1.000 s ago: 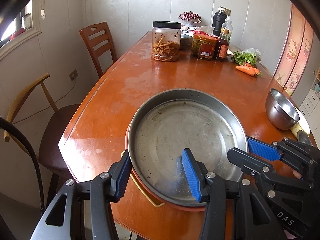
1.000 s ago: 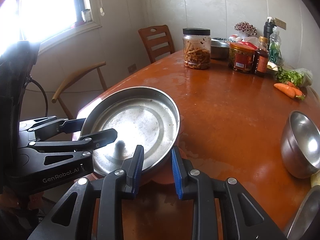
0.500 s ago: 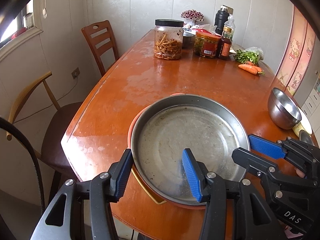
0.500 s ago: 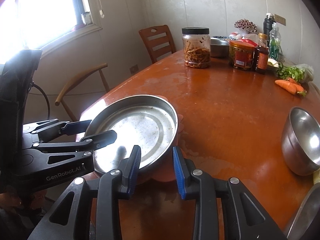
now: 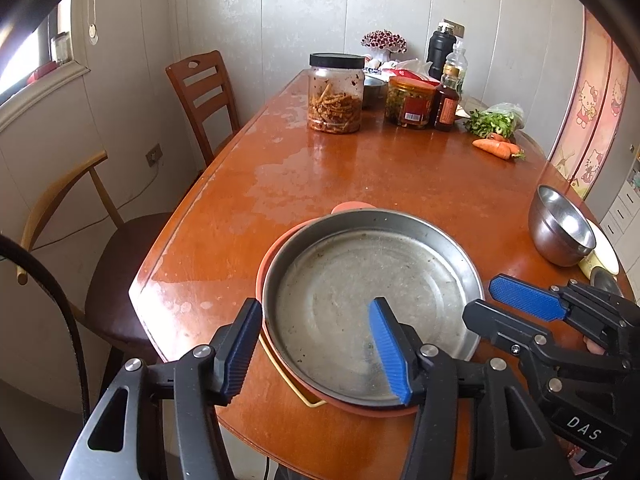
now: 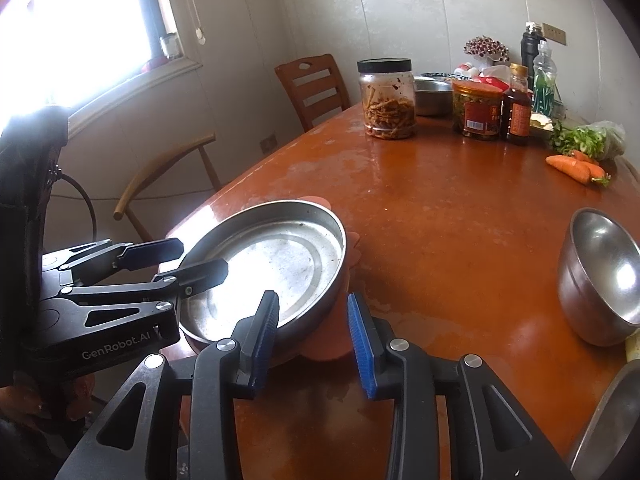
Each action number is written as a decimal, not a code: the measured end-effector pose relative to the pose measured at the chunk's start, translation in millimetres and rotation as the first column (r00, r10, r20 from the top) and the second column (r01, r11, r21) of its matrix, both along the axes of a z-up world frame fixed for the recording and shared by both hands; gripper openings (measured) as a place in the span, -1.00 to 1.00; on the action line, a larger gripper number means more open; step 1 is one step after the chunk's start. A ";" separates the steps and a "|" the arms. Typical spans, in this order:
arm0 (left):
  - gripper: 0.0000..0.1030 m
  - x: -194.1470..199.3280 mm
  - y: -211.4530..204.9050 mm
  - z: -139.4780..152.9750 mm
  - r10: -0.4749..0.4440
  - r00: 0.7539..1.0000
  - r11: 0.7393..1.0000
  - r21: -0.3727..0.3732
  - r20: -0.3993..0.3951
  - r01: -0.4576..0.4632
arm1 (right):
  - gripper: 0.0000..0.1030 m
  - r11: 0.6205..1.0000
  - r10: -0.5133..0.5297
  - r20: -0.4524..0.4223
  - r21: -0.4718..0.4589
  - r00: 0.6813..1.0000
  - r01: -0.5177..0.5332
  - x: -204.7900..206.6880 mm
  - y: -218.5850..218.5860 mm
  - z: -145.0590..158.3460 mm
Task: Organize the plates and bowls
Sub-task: 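Open the left gripper and withdraw it from the silver pan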
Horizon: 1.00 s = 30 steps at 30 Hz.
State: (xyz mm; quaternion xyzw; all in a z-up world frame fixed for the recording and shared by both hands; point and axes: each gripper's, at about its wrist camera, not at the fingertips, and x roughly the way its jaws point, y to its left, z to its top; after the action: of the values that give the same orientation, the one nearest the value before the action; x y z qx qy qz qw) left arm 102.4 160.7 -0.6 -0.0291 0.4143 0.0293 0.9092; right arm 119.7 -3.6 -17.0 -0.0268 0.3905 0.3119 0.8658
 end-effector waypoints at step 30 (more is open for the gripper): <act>0.16 -36.0 -38.8 41.2 -0.047 0.994 0.999 0.025 0.103 0.044 | 0.02 0.997 -0.063 0.103 0.059 0.993 0.057 -39.4 -38.0 46.2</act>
State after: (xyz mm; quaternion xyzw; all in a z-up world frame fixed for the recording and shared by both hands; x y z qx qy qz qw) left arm 66.5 121.9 40.6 -0.0106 0.3666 0.0118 0.9302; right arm 80.2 -41.6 29.2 -0.0070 0.3364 0.2949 0.8943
